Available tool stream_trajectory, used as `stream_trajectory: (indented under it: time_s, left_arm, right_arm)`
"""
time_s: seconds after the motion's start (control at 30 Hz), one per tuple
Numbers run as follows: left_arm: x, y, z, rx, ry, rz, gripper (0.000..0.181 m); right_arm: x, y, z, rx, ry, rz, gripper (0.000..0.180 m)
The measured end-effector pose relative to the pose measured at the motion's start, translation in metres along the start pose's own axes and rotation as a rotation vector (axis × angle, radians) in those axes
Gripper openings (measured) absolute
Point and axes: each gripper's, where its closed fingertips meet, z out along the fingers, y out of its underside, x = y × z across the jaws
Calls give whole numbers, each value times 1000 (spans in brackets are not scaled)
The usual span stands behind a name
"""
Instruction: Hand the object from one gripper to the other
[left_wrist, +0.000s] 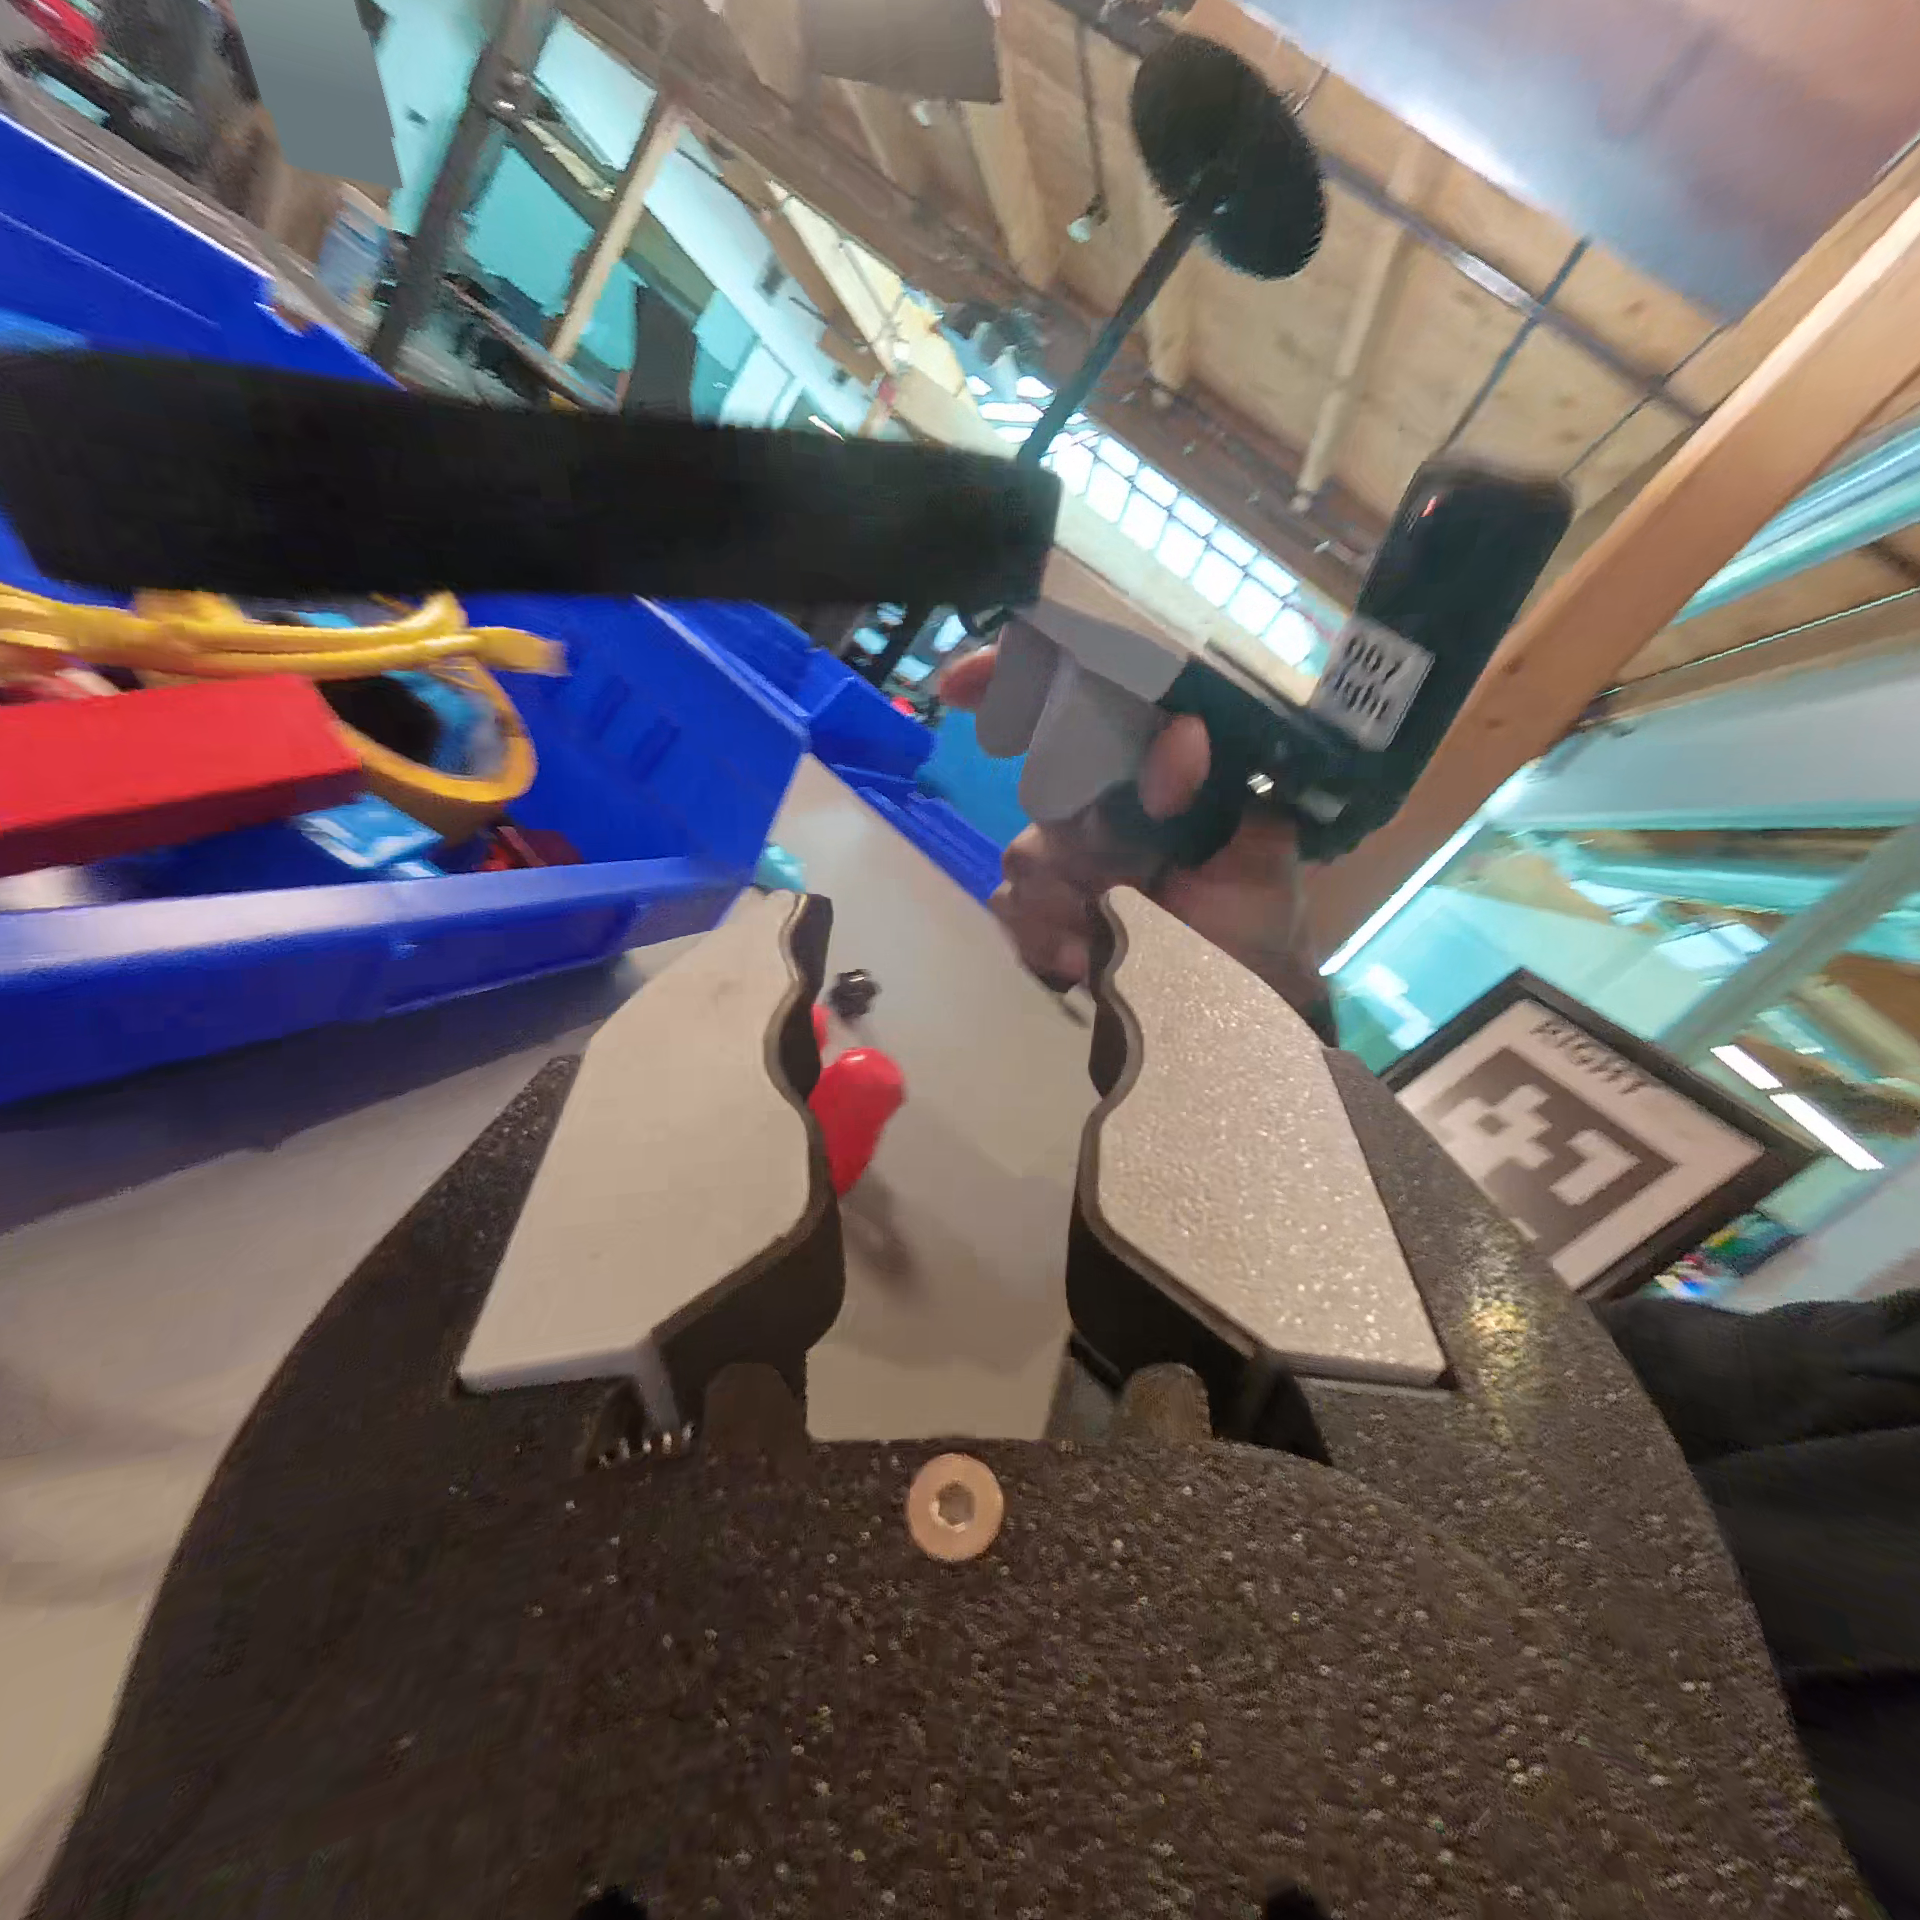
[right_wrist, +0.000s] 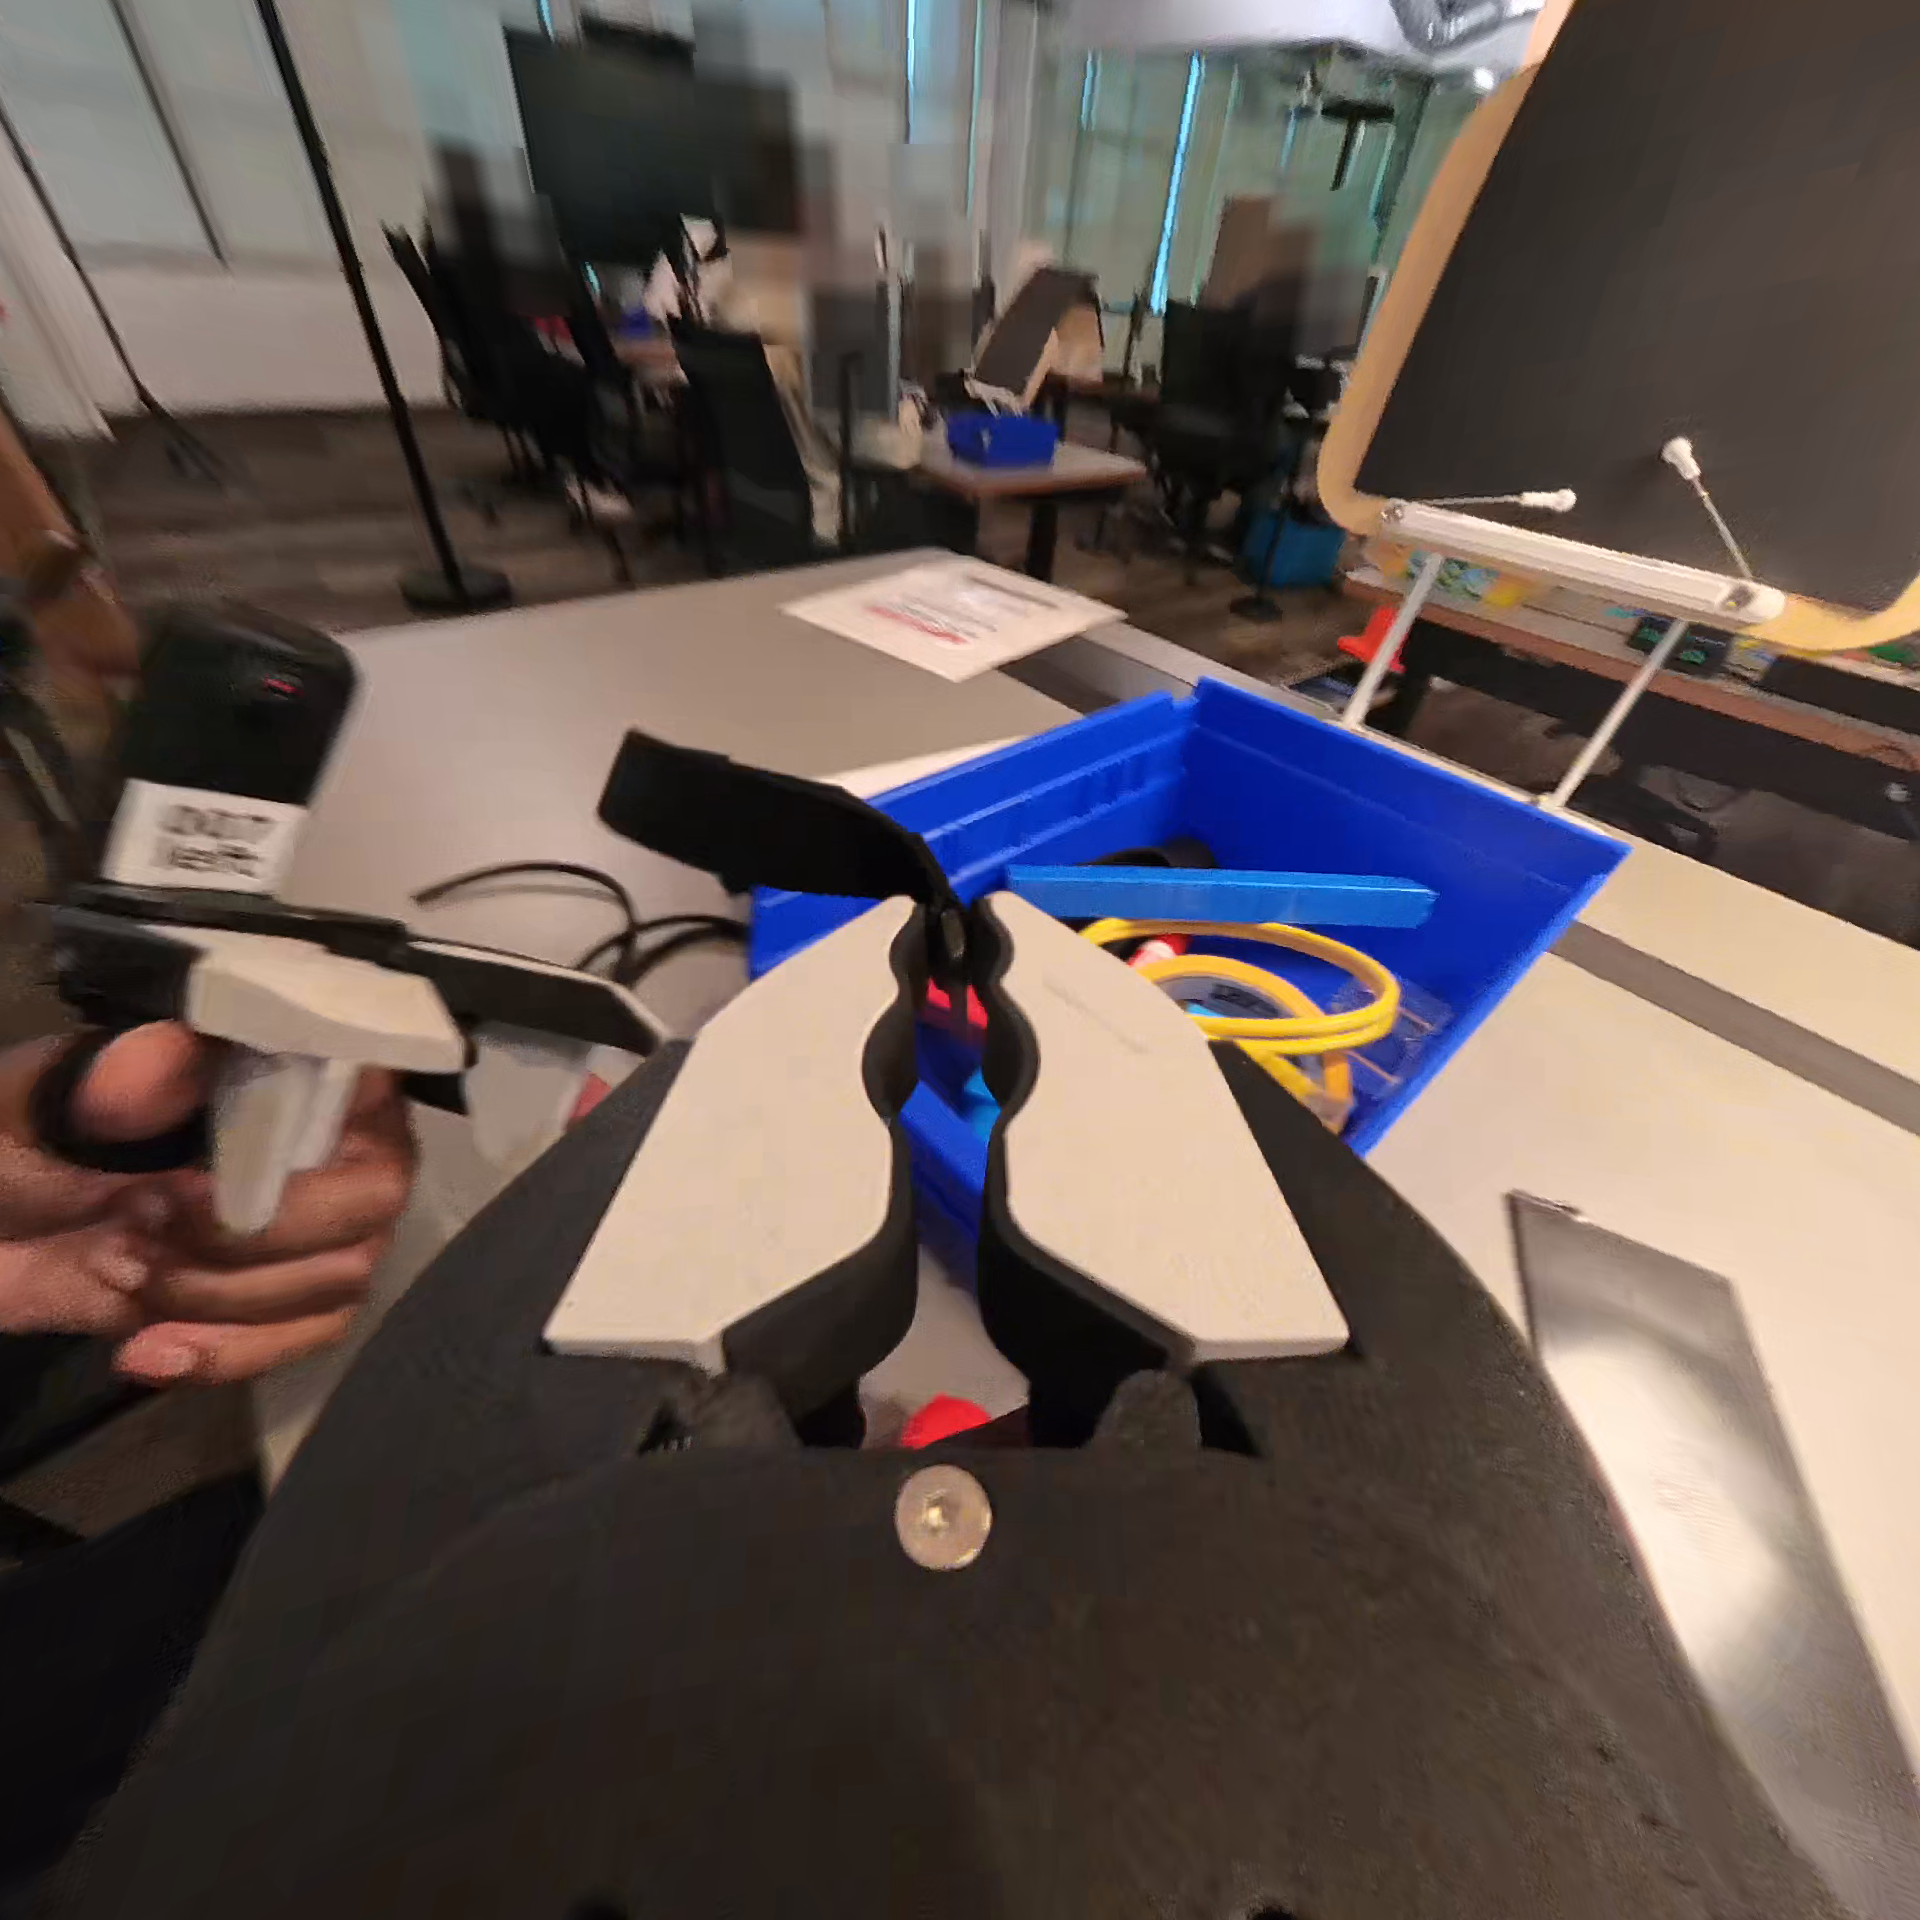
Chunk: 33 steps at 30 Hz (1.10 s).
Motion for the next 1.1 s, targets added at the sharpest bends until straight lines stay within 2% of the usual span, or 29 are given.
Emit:
stream_trajectory:
  time_s: [0.13,0.3,0.33,0.37,0.47,0.5,0.57,0.67,0.87,0.97,1.1]
  left_arm:
    - [32,-10,12,81,112,-68,61]
    - [56,-29,14,188,110,-60,65]
    - [60,-32,13,210,119,-71,61]
    - [63,-36,11,239,124,-76,48]
    - [76,-48,0,322,167,-16,2]
    - [79,-47,1,307,151,23,0]
    - [81,-42,5,246,82,174,0]
    - [78,-35,8,164,-90,498,0]
    - [65,-25,4,33,-389,1248,1]
    - [60,-19,3,-3,-431,1466,1]
    - [60,-17,-2,32,-469,1686,1]
  right_arm:
    - [-31,-1,-28,133,-82,89,6]
    - [-69,13,-45,209,-227,98,7]
    - [-72,18,-46,212,-235,95,7]
    - [-74,23,-46,215,-241,102,7]
    - [-77,37,-42,173,-269,120,7]
    - [-78,41,-40,154,-280,121,8]
    - [-77,50,-34,87,-268,114,18]
    - [-71,56,-32,20,-230,73,33]
    - [-76,31,-47,39,-244,49,37]
    - [-95,10,-56,92,-303,19,40]
    - [-119,8,-61,43,-409,67,38]
